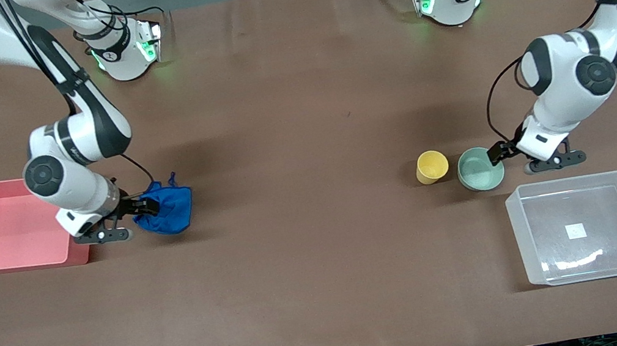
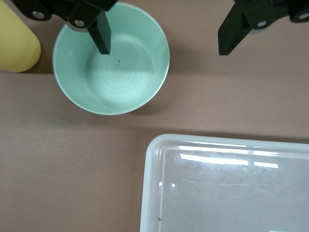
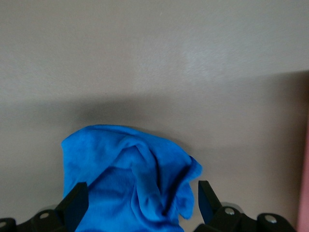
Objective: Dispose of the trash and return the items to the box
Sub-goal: 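Reach the right gripper to the blue cloth while the left gripper reaches the bowl, then carry the cloth into the pink bin while the left gripper carries the bowl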
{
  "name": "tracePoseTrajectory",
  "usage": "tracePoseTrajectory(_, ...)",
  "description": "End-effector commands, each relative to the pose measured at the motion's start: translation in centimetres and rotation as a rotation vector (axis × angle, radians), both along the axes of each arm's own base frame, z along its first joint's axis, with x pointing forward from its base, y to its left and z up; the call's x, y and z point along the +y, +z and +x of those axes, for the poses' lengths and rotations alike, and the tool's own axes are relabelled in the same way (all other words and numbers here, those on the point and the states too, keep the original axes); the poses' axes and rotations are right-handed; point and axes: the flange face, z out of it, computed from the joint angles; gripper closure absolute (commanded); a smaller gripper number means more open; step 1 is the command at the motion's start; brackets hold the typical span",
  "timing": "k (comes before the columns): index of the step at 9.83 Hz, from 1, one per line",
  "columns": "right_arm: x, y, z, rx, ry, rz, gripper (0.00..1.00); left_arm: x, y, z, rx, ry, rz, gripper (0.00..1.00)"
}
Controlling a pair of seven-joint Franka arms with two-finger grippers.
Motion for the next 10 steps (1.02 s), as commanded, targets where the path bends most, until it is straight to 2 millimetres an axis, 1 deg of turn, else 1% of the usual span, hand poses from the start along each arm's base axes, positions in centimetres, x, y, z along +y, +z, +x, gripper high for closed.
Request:
tracePoseTrajectory(1,0.5,-3.0,-1.1,0.001,0.001,0.0,0.0,-0.5,-3.8,-0.1,0.013,-0.002,-0.003,0.26)
tracePoseTrajectory(2,0.6,-3.4,-1.4,0.003,0.003,0.002,0.01,-0.5,-4.5,0.0,0.007,-0.002,-0.004,0.43)
tracePoseTrajectory(3,0.8,-4.4,-1.9,0.021,0.008,0.002,0.11,-0.6,-5.5,0.0,0.007,-0.004,-0.004,0.55)
tracePoseTrajectory(4,0.8,-4.7,-2.0,0.026,0.005,0.002,0.32,-0.6,-6.0,0.0,-0.001,-0.003,-0.004,0.65)
tracePoseTrajectory(5,0.8,-4.9,-2.0,0.029,0.005,0.002,0.64,-0.5,-6.1,0.0,-0.005,-0.016,-0.003,0.83)
tracePoseTrajectory(6,0.6,-5.1,-2.0,0.031,-0.003,0.003,0.91,-0.5,-6.0,0.0,-0.005,-0.018,-0.003,0.95)
tracePoseTrajectory(7,0.4,-5.0,-1.8,0.022,-0.008,0.005,0.99,-0.5,-5.2,0.2,-0.014,-0.023,-0.003,0.97)
tracePoseTrajectory(9,0.4,-4.7,-1.4,-0.011,-0.015,0.013,1.0,-0.5,-2.0,0.5,-0.03,-0.045,-0.002,0.98)
tracePoseTrajectory(10,0.7,-4.5,-1.2,-0.011,-0.06,0.011,1.0,-0.2,0.5,0.9,-0.033,-0.068,-0.001,0.99)
